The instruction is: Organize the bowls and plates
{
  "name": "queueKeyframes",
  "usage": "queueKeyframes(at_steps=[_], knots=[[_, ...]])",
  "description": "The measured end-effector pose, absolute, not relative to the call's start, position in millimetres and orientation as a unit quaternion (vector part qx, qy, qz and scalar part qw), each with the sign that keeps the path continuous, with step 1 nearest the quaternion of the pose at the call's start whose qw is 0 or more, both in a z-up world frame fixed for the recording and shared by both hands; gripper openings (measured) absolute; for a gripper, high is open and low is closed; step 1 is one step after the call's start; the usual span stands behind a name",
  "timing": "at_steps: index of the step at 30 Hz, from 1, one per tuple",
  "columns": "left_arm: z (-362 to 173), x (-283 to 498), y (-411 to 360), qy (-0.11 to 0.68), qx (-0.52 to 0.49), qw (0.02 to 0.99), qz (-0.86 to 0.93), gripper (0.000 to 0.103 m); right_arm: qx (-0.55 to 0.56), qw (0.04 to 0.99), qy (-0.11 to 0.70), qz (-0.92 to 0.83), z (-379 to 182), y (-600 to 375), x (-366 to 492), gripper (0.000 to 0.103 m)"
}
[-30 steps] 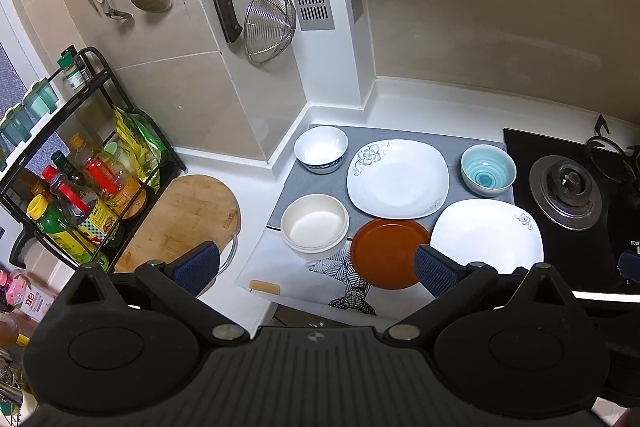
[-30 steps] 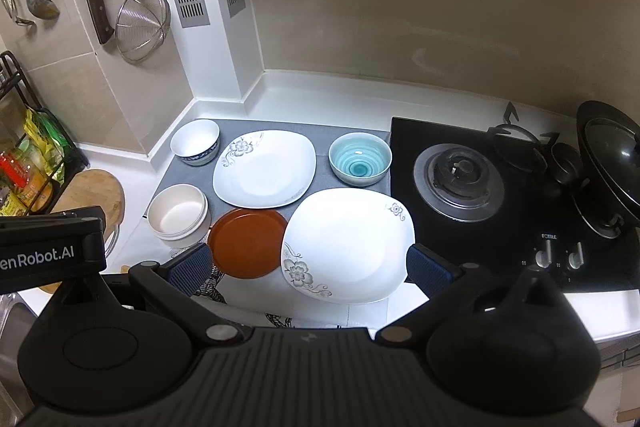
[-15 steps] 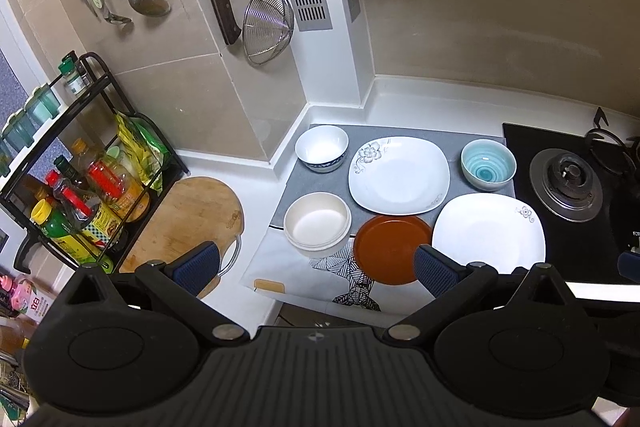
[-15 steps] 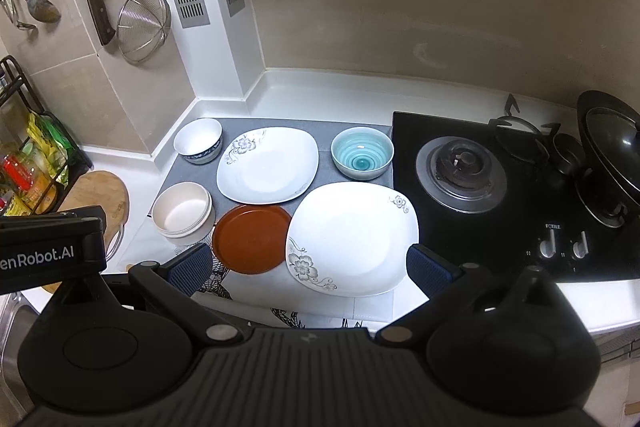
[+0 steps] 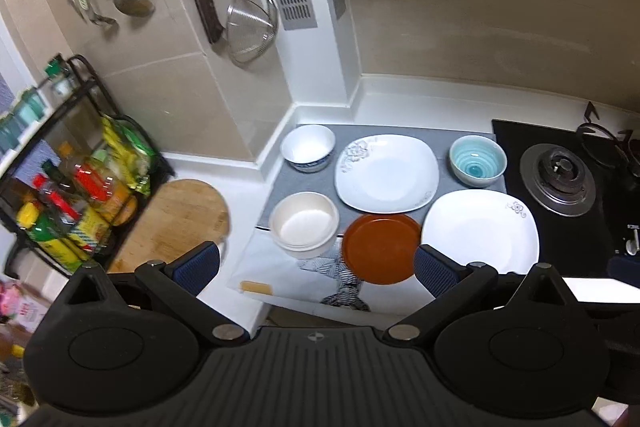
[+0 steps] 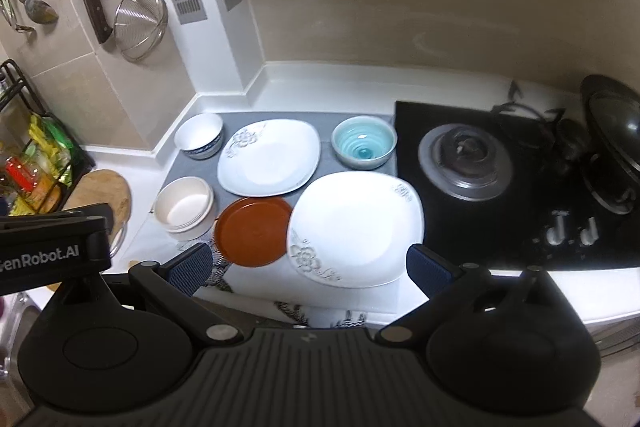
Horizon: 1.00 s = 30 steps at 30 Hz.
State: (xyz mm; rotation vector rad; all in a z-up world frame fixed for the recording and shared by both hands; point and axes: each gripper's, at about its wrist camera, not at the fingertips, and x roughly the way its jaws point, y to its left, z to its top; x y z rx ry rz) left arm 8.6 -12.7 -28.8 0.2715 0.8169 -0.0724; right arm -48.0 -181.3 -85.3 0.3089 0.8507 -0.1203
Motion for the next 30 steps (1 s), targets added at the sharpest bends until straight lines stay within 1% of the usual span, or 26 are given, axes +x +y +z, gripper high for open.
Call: queueKeyframes(at_steps=[3, 6, 7, 12, 15, 18, 20, 21, 22, 24, 25, 26, 27, 28, 29, 30], knots=[[-54.0, 22.6, -3.9, 0.406, 0.098, 0.905, -0.079, 0.103, 0.160, 0.895, 0.414, -0.055, -105.7, -183.5, -40.6, 0.103], [-86.5, 39.9, 7.2, 0.398, 0.040, 0.904, -0.152, 0.103, 0.187, 0.891, 0.409, -0.055, -131.0, -192.1, -34.0, 0.103], [-97.4, 49.4, 7.6, 0.408, 0.029, 0.898, -0.161, 0.103, 0.192, 0.891, 0.406, -0.065, -138.7, -195.4, -32.2, 0.103], [-157.0, 107.7, -14.5, 0.495, 0.078, 0.837, -0.217, 0.102, 0.111, 0.905, 0.402, -0.083, -168.3, -205.1, -12.0, 0.103], [-186.2, 136.0, -22.3, 0.506, 0.078, 0.815, -0.270, 0.098, 0.139, 0.912, 0.371, -0.108, -176.0, -230.9, -2.9, 0.103], [-209.7, 161.2, -25.1, 0.505, 0.069, 0.809, -0.292, 0.088, 0.161, 0.908, 0.363, -0.131, -186.7, -259.9, 10.2, 0.103], [-229.6, 184.1, -20.7, 0.525, 0.032, 0.792, -0.311, 0.076, 0.161, 0.911, 0.361, -0.119, -192.4, -270.3, 19.4, 0.103], [-242.0, 196.8, -18.9, 0.540, 0.010, 0.777, -0.324, 0.061, 0.155, 0.913, 0.360, -0.114, -196.8, -273.5, 23.5, 0.103], [-255.0, 208.9, -18.6, 0.556, -0.006, 0.760, -0.337, 0.051, 0.144, 0.914, 0.362, -0.113, -203.8, -275.0, 26.9, 0.103], [-275.2, 229.1, -25.6, 0.576, -0.016, 0.737, -0.353, 0.043, 0.122, 0.905, 0.385, -0.135, -222.5, -277.4, 37.4, 0.103], [-280.9, 235.7, -28.8, 0.578, -0.014, 0.732, -0.360, 0.039, 0.117, 0.898, 0.396, -0.149, -231.8, -278.7, 40.4, 0.101], [-285.4, 240.6, -32.7, 0.575, -0.006, 0.731, -0.367, 0.037, 0.121, 0.895, 0.400, -0.156, -240.7, -280.7, 41.0, 0.091], [-288.4, 242.6, -36.7, 0.570, 0.004, 0.732, -0.373, 0.034, 0.136, 0.894, 0.397, -0.153, -248.8, -285.3, 40.9, 0.084], [-291.0, 244.0, -41.1, 0.565, 0.014, 0.734, -0.377, 0.033, 0.161, 0.891, 0.399, -0.147, -257.1, -290.2, 40.8, 0.071], [-294.7, 245.5, -45.6, 0.561, 0.024, 0.734, -0.382, 0.032, 0.191, 0.886, 0.399, -0.140, -264.6, -295.2, 39.8, 0.063], [-298.3, 246.6, -50.3, 0.560, 0.034, 0.733, -0.384, 0.032, 0.216, 0.885, 0.391, -0.135, -270.4, -299.7, 37.3, 0.060]])
